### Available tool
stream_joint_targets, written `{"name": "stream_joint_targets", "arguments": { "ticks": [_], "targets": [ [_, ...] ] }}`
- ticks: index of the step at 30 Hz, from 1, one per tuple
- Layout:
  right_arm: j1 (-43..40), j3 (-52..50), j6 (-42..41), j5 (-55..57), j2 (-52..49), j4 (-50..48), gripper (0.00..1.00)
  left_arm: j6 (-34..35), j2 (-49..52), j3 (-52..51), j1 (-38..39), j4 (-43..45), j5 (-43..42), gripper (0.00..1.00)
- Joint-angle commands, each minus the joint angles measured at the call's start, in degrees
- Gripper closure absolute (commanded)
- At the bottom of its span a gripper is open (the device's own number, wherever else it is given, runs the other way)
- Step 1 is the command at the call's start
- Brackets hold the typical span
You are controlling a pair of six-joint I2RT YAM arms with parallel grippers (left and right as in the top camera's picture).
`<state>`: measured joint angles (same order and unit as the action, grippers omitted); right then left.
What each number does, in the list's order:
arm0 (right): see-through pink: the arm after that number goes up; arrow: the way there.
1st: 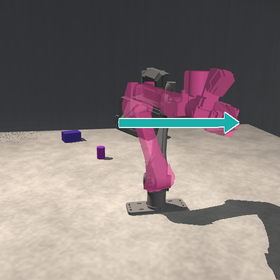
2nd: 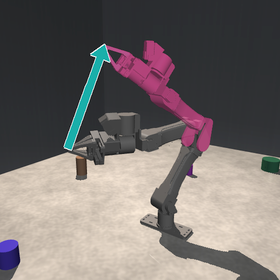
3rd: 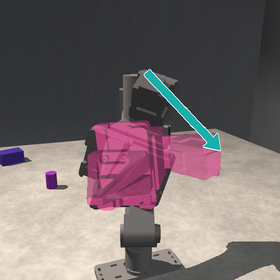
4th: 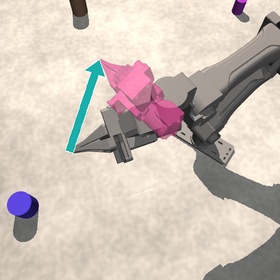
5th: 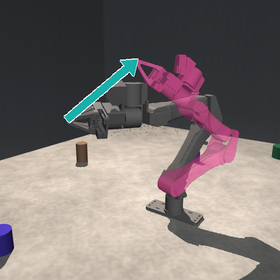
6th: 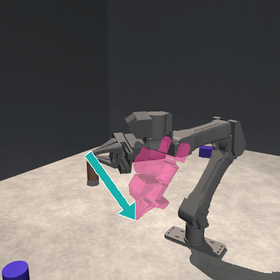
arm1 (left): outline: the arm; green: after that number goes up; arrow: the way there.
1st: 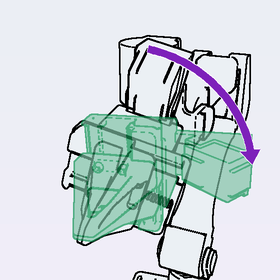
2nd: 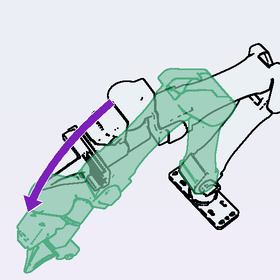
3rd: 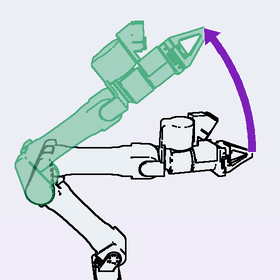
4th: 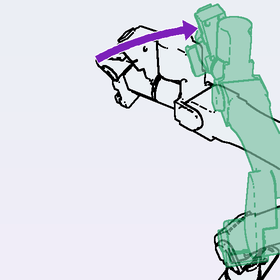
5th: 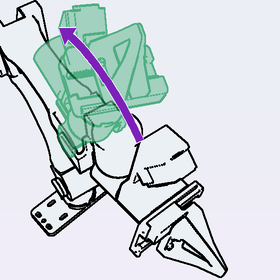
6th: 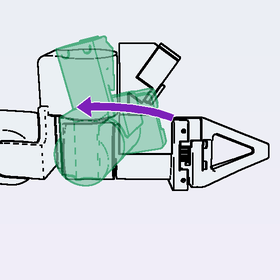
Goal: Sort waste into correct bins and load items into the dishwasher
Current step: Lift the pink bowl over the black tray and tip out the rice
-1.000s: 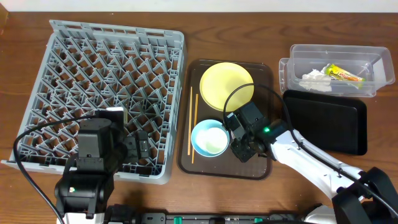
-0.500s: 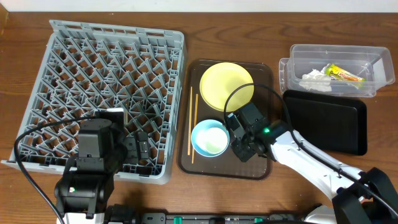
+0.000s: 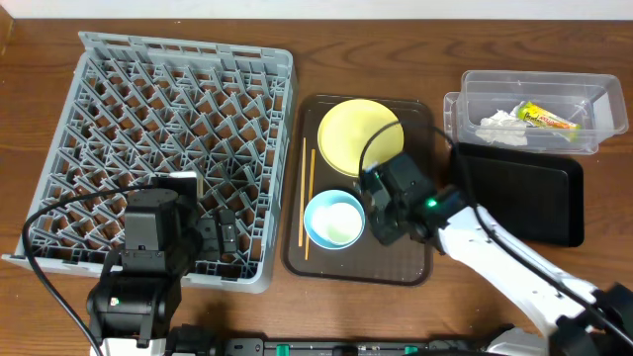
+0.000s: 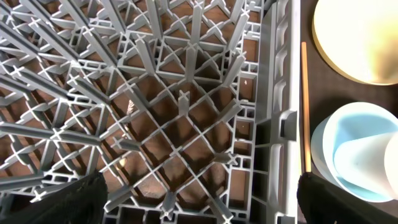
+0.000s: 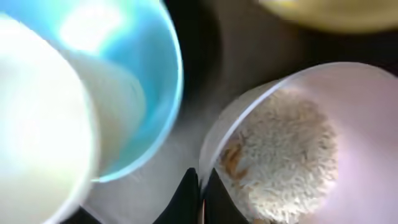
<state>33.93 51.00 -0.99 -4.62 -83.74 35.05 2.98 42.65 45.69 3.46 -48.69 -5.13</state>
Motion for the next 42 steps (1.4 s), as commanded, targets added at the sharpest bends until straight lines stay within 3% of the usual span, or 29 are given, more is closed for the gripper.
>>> {"name": "stream_joint_targets", "arguments": {
  "ticks": [1, 9, 15, 24, 42],
  "targets": [
    [-2.25, 4.76, -3.3, 0.02, 3.69, 0.59, 0.99, 0.31, -0.04, 1.05, -0.28, -0.11, 0.85, 0.02],
    [-13.79, 7.89, -11.78, -3.48, 9.33, 1.33, 0.99, 0.31, -0.04, 1.05, -0.28, -0.11, 0.87, 0.02],
    [-27.54, 7.69, -12.7, -17.18, 8.79, 1.84, 0.99, 0.31, -0.04, 1.05, -0.28, -0.11, 0.85, 0.02],
    [-42.93, 7.32, -10.95, -36.63, 1.73, 3.69, 0.99, 0.31, -0.04, 1.05, -0.28, -0.11, 0.85, 0.02],
    [-59.82, 7.26, -6.16, -61.24, -13.0, 3.93, 0.99, 0.31, -0.04, 1.05, -0.28, -0.11, 0.87, 0.02]
  ]
}}
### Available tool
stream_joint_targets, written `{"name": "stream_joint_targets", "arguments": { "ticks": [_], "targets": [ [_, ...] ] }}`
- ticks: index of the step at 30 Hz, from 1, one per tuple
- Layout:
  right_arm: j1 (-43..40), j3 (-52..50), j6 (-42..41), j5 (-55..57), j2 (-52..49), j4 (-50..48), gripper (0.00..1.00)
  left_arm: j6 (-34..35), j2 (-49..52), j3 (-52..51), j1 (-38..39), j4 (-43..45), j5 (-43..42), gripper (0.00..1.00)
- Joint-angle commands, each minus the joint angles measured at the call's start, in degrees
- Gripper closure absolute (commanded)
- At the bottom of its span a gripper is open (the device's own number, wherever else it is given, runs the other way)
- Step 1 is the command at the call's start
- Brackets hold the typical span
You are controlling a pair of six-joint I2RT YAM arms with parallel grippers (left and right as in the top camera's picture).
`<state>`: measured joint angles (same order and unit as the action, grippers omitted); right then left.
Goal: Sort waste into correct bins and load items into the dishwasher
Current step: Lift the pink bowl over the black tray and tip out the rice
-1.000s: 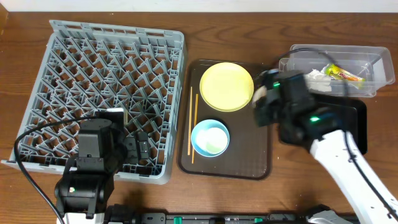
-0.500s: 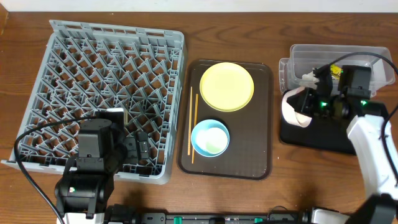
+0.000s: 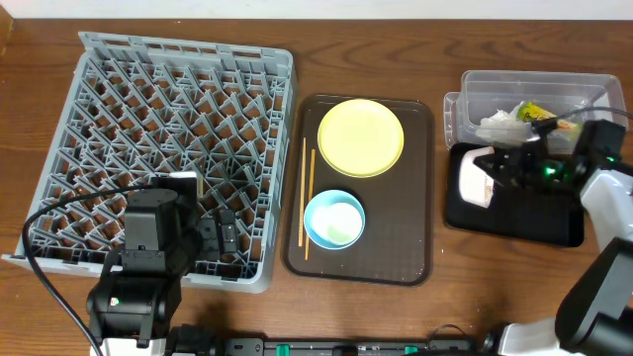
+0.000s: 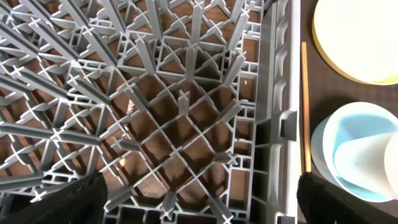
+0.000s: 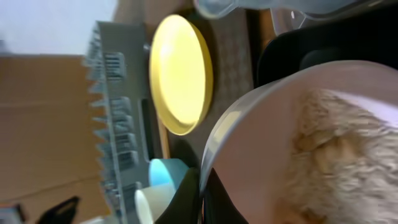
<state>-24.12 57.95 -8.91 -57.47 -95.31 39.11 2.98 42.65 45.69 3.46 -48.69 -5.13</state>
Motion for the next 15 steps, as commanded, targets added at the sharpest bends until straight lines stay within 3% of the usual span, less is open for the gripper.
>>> {"name": "stream_joint_targets", "arguments": {
  "ticks": [1, 11, 15],
  "targets": [
    [-2.34, 0.31, 1.75, -9.49, -2.05, -0.13, 0.99, 0.31, -0.04, 1.05, -0.28, -0.11, 0.87, 0.02],
    [-9.44, 0.31, 1.7, -25.27, -8.87, -4.28, 0.99, 0.31, -0.04, 1.05, -0.28, -0.11, 0.87, 0.02],
    [-12.24, 0.31, 1.7, -26.84, -10.51, -4.85, 0.99, 0.31, -0.04, 1.05, -0.28, -0.13, 0.85, 0.02]
  ]
}}
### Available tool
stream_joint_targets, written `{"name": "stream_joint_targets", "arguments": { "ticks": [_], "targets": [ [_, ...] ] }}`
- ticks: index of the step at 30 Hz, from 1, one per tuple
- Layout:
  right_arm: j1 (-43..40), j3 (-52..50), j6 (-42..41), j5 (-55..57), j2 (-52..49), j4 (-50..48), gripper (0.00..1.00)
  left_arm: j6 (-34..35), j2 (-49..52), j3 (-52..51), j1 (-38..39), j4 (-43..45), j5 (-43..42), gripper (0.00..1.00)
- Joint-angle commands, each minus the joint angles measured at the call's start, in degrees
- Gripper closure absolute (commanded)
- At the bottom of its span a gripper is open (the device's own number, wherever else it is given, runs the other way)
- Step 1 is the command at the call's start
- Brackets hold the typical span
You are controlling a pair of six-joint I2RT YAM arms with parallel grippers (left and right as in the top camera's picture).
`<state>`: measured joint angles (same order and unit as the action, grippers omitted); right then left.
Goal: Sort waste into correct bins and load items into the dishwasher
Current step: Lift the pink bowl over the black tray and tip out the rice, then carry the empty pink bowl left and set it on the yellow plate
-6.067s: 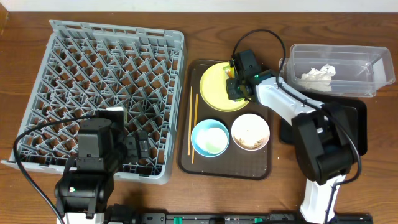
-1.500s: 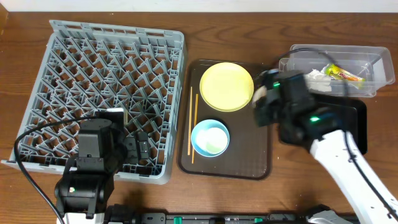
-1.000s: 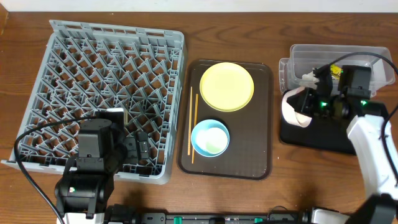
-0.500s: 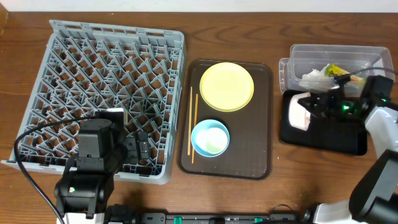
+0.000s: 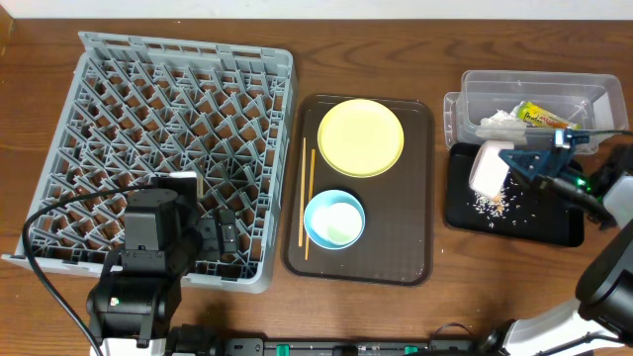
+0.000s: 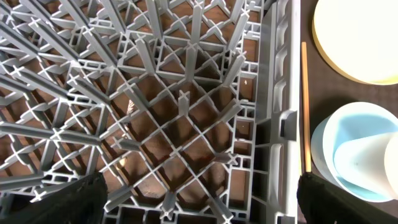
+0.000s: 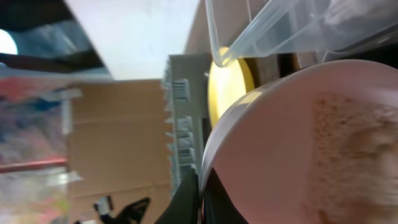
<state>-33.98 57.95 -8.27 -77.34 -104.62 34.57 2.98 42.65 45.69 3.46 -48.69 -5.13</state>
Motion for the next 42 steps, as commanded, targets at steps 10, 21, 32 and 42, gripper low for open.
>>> {"name": "stream_joint_targets", "arguments": {
  "ticks": [10, 21, 32, 42],
  "targets": [
    [-10.1, 0.33, -1.27, -12.04, -1.46, -5.01, 0.99, 0.31, -0.04, 1.05, -0.28, -0.13, 0.85, 0.02],
    [-17.18, 0.33, -7.82, -12.02, -1.46, -8.07, 0.99, 0.31, -0.04, 1.05, -0.28, -0.13, 0.85, 0.02],
    [-14.91, 0.33, -14.84, -12.04, -1.46, -7.98, 0.99, 0.31, -0.04, 1.05, -0.28, -0.13, 0.85, 0.02],
    [-6.43, 0.33, -16.11, -12.09, -1.38, -7.41, 0.99, 0.31, -0.04, 1.05, -0.28, -0.15, 0.85, 0.02]
  ]
}}
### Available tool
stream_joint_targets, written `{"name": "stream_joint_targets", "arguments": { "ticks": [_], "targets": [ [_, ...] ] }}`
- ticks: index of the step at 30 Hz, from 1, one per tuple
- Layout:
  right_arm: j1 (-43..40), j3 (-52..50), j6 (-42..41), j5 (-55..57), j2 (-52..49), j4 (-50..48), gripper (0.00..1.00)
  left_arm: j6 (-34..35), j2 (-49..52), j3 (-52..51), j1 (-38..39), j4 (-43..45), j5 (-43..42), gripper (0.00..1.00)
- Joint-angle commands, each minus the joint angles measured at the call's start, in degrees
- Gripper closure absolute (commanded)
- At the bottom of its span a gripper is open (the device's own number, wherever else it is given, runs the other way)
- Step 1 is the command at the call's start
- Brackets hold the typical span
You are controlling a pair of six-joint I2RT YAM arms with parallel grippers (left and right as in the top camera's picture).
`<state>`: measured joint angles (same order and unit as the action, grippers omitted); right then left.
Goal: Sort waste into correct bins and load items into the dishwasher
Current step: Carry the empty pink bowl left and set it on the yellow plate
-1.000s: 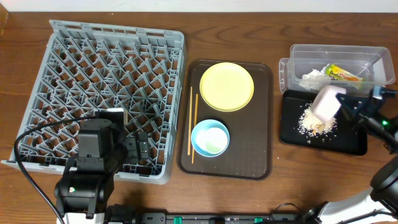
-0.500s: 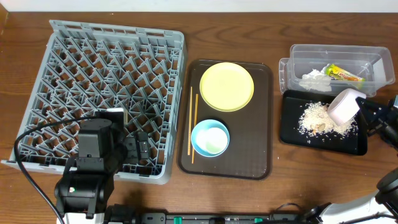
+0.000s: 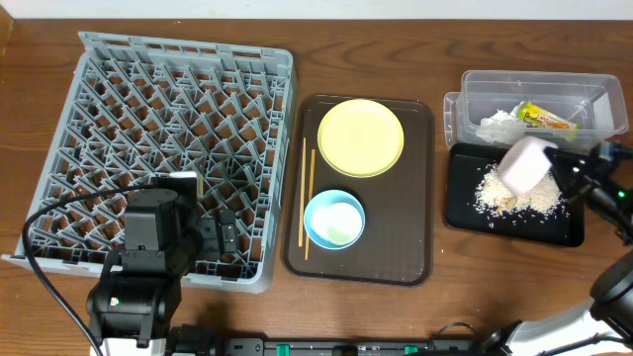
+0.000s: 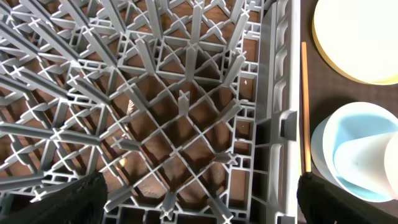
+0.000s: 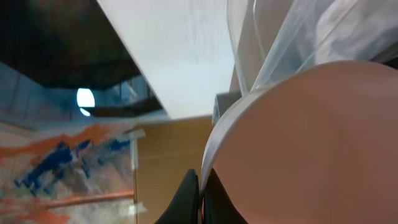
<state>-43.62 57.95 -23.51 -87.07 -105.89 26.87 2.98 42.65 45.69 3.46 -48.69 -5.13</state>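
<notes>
A pink bowl hangs upturned over the black tray, with my right gripper shut on its rim. In the right wrist view the fingers pinch that rim, and the bowl's inside shows bare. A heap of rice lies in the black tray. On the brown tray sit a yellow plate, a blue bowl with a white cup in it, and chopsticks. My left gripper is open over the grey dish rack.
A clear bin with paper and a yellow wrapper stands behind the black tray. The dish rack fills the table's left half. My left arm's base sits at the front left, with a cable looping over the rack's near edge.
The pink bowl has moved right over the black tray and turned further over. The few grains of rice in the tray have become a heap. The left arm has not moved.
My right gripper was shut on the rim of the rice-filled pink bowl on the brown tray, beside the blue bowl. Then it held the bowl on its side over the black tray. Grains then lay in the tray; now a heap does, and the bowl shows bare.
</notes>
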Motion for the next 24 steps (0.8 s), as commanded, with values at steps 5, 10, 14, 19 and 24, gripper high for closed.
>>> {"name": "stream_joint_targets", "arguments": {
  "ticks": [5, 10, 14, 19, 24],
  "targets": [
    [10.23, 0.33, 0.02, -2.36, 2.12, -0.04, 0.99, 0.31, -0.04, 1.05, -0.28, -0.15, 0.85, 0.02],
    [18.97, 0.35, -0.15, -2.05, 8.02, -6.67, 0.99, 0.31, -0.04, 1.05, -0.28, -0.15, 0.85, 0.02],
    [27.87, 0.35, -4.2, 2.71, 12.94, -18.49, 0.99, 0.31, -0.04, 1.05, -0.28, -0.13, 0.85, 0.02],
    [39.41, 0.35, -6.69, 10.58, 14.27, -32.41, 0.99, 0.31, -0.04, 1.05, -0.28, -0.13, 0.85, 0.02],
    [50.77, 0.35, 1.66, 28.55, 14.27, -33.73, 0.99, 0.31, -0.04, 1.05, -0.28, -0.15, 0.85, 0.02]
  ]
}}
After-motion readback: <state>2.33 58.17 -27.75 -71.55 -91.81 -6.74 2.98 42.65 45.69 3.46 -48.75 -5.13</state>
